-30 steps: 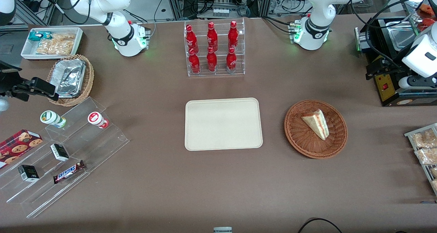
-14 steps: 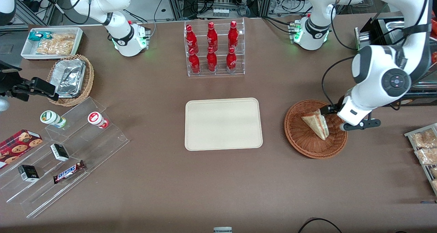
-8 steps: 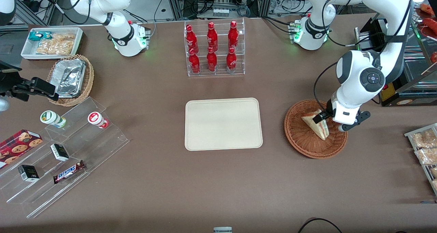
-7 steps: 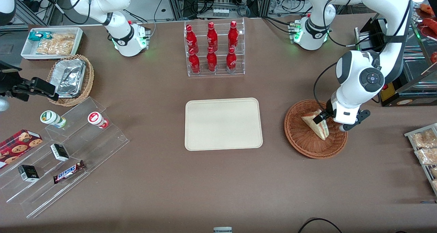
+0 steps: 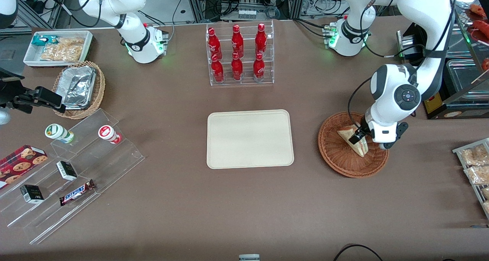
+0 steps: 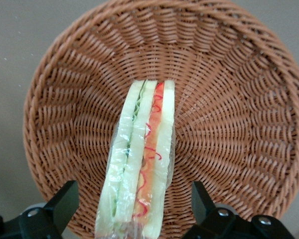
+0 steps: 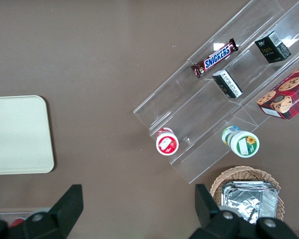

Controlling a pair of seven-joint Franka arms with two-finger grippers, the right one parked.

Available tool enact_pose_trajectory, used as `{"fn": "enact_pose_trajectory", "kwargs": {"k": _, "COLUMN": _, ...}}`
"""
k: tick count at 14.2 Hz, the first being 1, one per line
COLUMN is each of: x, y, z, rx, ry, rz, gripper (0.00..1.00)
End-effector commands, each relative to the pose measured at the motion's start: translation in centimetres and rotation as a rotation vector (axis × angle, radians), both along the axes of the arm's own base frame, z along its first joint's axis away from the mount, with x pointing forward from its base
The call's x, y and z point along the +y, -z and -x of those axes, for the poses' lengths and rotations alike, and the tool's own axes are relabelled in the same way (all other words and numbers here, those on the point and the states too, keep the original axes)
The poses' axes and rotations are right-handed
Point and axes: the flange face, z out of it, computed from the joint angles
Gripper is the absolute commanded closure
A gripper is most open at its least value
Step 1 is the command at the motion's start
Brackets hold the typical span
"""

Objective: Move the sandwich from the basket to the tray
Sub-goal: 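Lower the left gripper and close it on the sandwich's wrapped edge, then lift the sandwich and carry it over the cream tray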

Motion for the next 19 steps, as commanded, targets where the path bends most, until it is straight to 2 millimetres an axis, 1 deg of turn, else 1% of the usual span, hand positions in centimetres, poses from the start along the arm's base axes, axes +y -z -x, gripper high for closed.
{"fn": "enact_pose_trajectory", "kwargs": {"k": 1, "x": -0.5, "y": 0.9, "z": 0.2, "rx": 0.006, "ry": -0.012, "rz": -0.006, "gripper": 0.0}}
{"fn": "enact_pose_trajectory", "kwargs": {"k": 2, "x": -0.5, "y": 1.2, "z": 0.2, "rx": 0.012, "ry": -0.014, "rz": -0.006, "gripper": 0.08}}
{"fn": "enact_pose_trajectory", "kwargs": {"k": 3, "x": -0.5, "y": 1.7, "z": 0.3, "rx": 0.023, "ry": -0.018, "rz": -0.005, "gripper": 0.32}}
{"fn": "enact_pose_trajectory", "kwargs": {"k": 4, "x": -0.6, "y": 2.3, "z": 0.4, "rx": 0.035, "ry": -0.003, "rz": -0.007, "gripper": 0.68}}
{"fn": "enact_pose_trajectory", "kwargs": {"k": 5, "x": -0.5, "y": 2.2, "z": 0.5, "rx": 0.045, "ry": 0.004, "rz": -0.008, "gripper": 0.95}}
{"fn": "enact_pose_trajectory", "kwargs": {"k": 6, "x": -0.5, "y": 1.8, "z": 0.6, "rx": 0.068, "ry": 0.031, "rz": -0.009, "gripper": 1.0}}
{"fn": "enact_pose_trajectory", "kwargs": {"k": 8, "x": -0.5, "y": -0.4, "z": -0.2, "rx": 0.077, "ry": 0.096, "rz": -0.004, "gripper": 1.0}}
{"fn": "enact_pose_trajectory", "kwargs": {"k": 9, "x": -0.7, "y": -1.8, "z": -1.1, "rx": 0.062, "ry": 0.187, "rz": 0.005, "gripper": 0.97}}
{"fn": "enact_pose_trajectory", "kwargs": {"k": 10, "x": -0.8, "y": -3.1, "z": -1.7, "rx": 0.046, "ry": 0.281, "rz": 0.019, "gripper": 0.96}}
{"fn": "enact_pose_trajectory", "kwargs": {"k": 12, "x": -1.1, "y": -5.3, "z": -2.4, "rx": 0.026, "ry": 0.368, "rz": 0.026, "gripper": 0.97}}
{"fn": "enact_pose_trajectory", "kwargs": {"k": 14, "x": -5.2, "y": -6.8, "z": -3.0, "rx": 0.064, "ry": 0.498, "rz": 0.032, "gripper": 0.97}}
{"fn": "enact_pose_trajectory", "kwargs": {"k": 15, "x": -7.7, "y": -7.1, "z": -3.4, "rx": 0.097, "ry": 0.549, "rz": 0.033, "gripper": 0.97}}
{"fn": "enact_pose_trajectory", "kwargs": {"k": 16, "x": -10.3, "y": -7.6, "z": -3.1, "rx": 0.117, "ry": 0.606, "rz": 0.025, "gripper": 0.97}}
{"fn": "enact_pose_trajectory", "kwargs": {"k": 19, "x": -17.5, "y": -8.6, "z": -3.1, "rx": 0.105, "ry": 0.685, "rz": 0.027, "gripper": 0.98}}
